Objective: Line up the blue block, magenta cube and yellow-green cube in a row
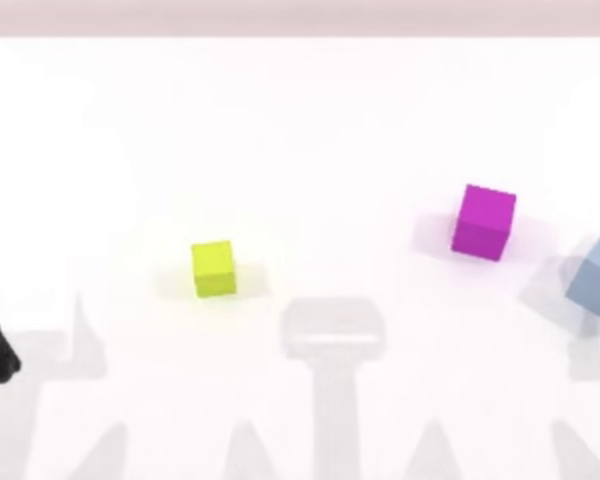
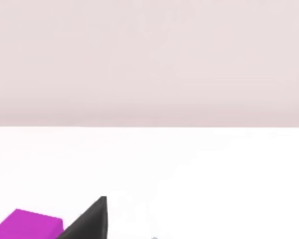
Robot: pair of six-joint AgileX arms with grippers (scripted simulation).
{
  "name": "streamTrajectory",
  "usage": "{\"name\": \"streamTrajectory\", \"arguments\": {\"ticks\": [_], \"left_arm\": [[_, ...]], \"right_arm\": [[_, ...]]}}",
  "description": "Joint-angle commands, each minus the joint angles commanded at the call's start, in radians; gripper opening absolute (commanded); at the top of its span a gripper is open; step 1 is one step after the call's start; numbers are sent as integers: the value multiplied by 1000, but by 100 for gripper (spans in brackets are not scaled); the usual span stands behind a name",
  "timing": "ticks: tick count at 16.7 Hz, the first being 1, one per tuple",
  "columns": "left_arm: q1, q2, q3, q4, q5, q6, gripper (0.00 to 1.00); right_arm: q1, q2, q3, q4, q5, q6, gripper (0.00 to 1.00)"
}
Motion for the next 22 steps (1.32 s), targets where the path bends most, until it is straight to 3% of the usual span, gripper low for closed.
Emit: {"name": "streamTrajectory", "arguments": {"ticks": [5,9,22], "left_arm": [[-15,62,61,-44,-2,-23,100],[-73,292,281,-190,-1,-99,100],[-349,1644,1320,-916,-1,-458,100]], "right_arm": [[0,0,0,0,0,0,100],[0,0,0,0,0,0,100],[0,0,0,0,0,0,100]]}}
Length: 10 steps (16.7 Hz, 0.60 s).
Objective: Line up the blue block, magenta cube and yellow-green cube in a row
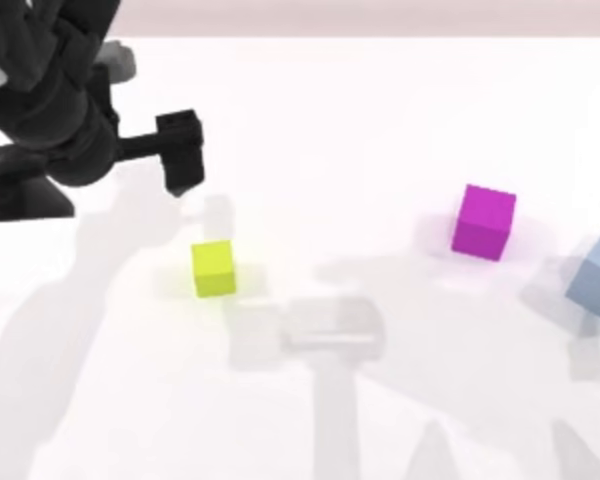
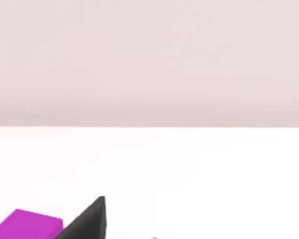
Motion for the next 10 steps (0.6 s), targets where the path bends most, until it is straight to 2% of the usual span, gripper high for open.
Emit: {"name": "streamTrajectory", "arguments": {"ticks": [5,10], "left_arm": [[-76,354,301,-194,2,-103,100],[-107,491,429,-268,3,-146,100]], "right_arm": [[0,0,0,0,0,0,100],[0,0,0,0,0,0,100]]}}
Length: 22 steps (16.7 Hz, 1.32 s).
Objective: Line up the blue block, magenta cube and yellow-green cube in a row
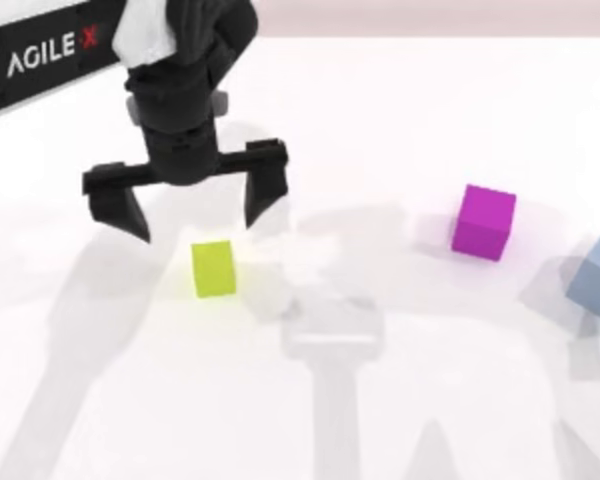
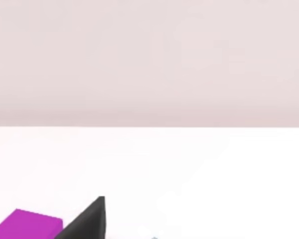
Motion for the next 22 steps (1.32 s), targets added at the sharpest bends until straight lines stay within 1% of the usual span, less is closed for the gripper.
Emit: {"name": "streamTrajectory", "arguments": {"ticks": [6,8,13,18,22], "left_arm": [[4,4,-16,19,0,3,100],[3,23,-56,76,0,4,100],[2,93,-181,280,1,4,100],[2,106,-200,306,1,3,100],[2,106,-200,306,1,3,70]], "right_arm": [[0,0,0,0,0,0,100],[0,0,0,0,0,0,100],[0,0,0,0,0,0,100],[0,0,0,0,0,0,100],[0,0,0,0,0,0,100]]}}
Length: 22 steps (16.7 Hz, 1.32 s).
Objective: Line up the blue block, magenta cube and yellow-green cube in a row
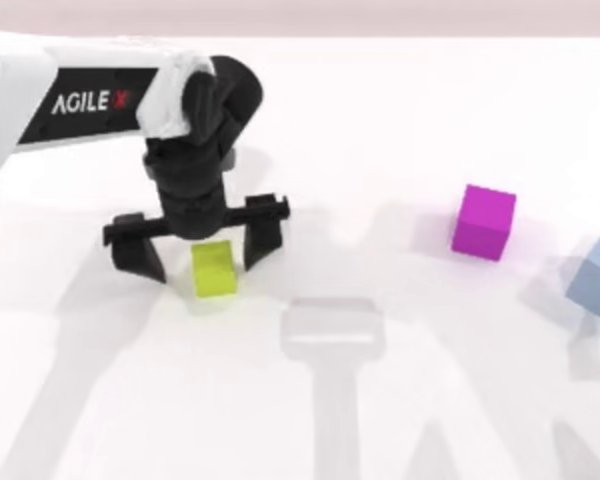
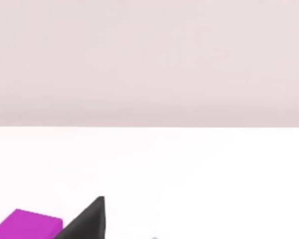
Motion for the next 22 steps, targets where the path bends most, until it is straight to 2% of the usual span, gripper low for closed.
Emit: {"name": "streamTrajectory", "arguments": {"ticks": [9,17,18,22], "left_arm": [[0,0,0,0,0,0,2],[0,0,0,0,0,0,0],[3,-38,7,-21,-16,14,0],[7,-58,60,-95,-17,13,0]], "right_arm": [[0,0,0,0,0,0,100],[0,0,0,0,0,0,100],[0,0,0,0,0,0,100],[0,0,0,0,0,0,100]]}}
